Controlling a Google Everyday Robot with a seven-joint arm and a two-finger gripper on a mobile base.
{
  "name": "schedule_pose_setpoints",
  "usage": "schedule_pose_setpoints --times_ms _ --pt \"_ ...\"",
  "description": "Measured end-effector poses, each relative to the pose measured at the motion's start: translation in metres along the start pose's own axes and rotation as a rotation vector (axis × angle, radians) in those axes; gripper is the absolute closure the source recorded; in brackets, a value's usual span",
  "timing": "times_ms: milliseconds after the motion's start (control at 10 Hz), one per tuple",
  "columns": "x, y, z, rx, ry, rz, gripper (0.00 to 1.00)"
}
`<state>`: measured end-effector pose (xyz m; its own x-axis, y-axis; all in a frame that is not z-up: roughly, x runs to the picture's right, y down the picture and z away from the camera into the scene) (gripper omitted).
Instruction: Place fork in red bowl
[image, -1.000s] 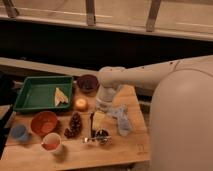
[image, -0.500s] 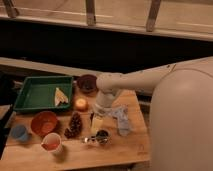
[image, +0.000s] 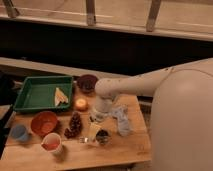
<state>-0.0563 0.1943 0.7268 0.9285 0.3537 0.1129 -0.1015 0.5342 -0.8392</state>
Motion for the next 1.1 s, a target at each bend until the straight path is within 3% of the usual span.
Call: schedule_pose_setpoints --times_ms 400,1100 --pt "0.001 0.000 0.000 -0.001 0.005 0.000 0.22" --pt "0.006 0.011 0.028 -0.047 -0.001 0.016 0.22"
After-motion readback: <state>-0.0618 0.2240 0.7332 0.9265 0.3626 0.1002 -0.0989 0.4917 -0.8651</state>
